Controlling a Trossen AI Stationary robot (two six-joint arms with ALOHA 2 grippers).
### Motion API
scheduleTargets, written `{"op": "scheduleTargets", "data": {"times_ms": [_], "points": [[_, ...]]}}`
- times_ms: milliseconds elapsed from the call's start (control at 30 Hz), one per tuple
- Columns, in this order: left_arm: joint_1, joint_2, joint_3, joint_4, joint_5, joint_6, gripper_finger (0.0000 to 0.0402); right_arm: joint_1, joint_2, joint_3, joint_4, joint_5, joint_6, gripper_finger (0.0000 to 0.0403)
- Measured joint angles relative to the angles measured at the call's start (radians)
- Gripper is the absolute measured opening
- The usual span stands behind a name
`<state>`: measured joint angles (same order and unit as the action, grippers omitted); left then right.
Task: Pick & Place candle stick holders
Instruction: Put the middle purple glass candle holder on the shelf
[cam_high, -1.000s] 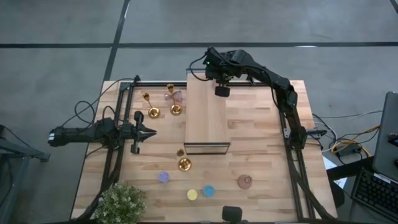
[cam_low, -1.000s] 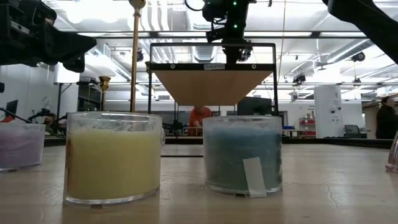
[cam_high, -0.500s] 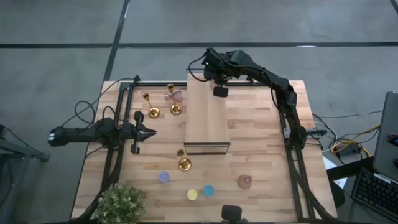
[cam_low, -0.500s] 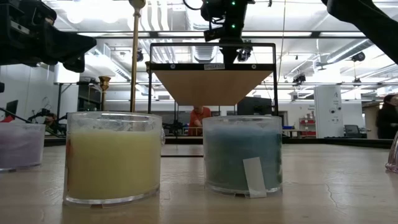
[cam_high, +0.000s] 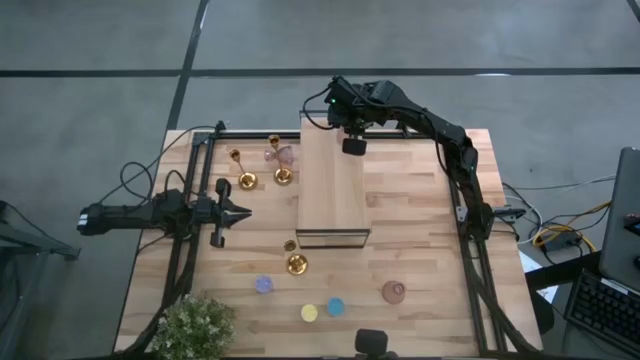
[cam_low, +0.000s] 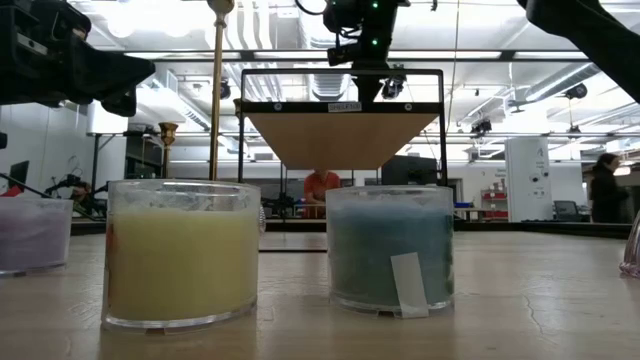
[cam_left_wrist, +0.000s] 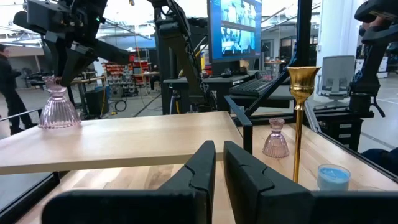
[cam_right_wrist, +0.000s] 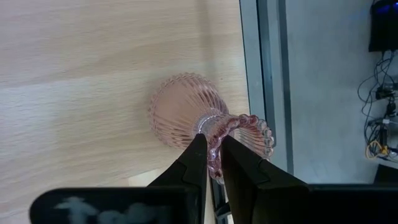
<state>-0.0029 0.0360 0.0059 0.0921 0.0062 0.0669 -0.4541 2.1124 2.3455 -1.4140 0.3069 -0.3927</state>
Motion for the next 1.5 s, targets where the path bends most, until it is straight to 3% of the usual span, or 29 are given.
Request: {"op": "scheduleTargets", "data": {"times_ms": [1500], "points": [[0.0,0.0,0.0,0.0,0.0,0.0,0.0037,-0.002,-0.003,-0.039,0.022,0.037,0.001,0.0043]]}}
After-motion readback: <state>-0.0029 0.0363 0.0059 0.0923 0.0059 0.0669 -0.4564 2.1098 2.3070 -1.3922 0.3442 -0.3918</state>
